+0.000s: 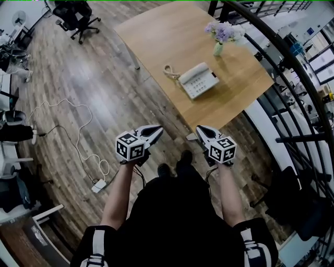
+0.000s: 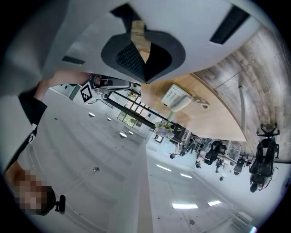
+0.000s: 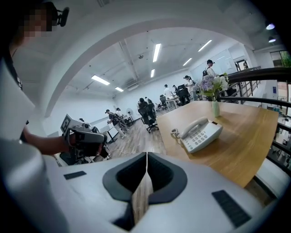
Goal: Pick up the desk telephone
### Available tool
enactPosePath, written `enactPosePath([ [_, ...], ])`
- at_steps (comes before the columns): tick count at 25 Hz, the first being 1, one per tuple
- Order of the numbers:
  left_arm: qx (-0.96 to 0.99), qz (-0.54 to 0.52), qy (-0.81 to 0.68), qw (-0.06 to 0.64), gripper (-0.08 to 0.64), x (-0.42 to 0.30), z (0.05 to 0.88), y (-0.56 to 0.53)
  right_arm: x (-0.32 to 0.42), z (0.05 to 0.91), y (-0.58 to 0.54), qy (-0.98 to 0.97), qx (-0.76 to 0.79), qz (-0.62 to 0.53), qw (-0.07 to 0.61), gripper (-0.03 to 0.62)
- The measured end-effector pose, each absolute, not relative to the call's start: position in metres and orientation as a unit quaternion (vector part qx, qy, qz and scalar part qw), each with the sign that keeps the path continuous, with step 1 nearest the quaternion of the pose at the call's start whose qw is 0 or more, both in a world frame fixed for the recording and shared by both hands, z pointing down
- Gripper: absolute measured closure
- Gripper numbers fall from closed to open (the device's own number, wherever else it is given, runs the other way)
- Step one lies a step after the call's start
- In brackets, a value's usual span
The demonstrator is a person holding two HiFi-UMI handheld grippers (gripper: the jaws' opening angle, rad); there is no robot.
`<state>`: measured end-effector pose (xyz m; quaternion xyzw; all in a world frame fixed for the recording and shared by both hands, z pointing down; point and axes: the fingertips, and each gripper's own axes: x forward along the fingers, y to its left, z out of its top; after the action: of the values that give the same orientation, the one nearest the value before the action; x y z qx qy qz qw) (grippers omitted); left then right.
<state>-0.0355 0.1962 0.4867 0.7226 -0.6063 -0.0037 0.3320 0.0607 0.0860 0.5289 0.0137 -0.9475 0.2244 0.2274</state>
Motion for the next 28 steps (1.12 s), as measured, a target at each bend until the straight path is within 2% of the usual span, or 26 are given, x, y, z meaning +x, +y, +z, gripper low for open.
enactPosePath([
  [28, 0.672, -0.006, -0.669, 0.318, 0.538, -0.035, 0.486, 0.094, 0.051, 0.547, -0.023, -0.943, -0.062, 0.215, 0.248, 0.568],
])
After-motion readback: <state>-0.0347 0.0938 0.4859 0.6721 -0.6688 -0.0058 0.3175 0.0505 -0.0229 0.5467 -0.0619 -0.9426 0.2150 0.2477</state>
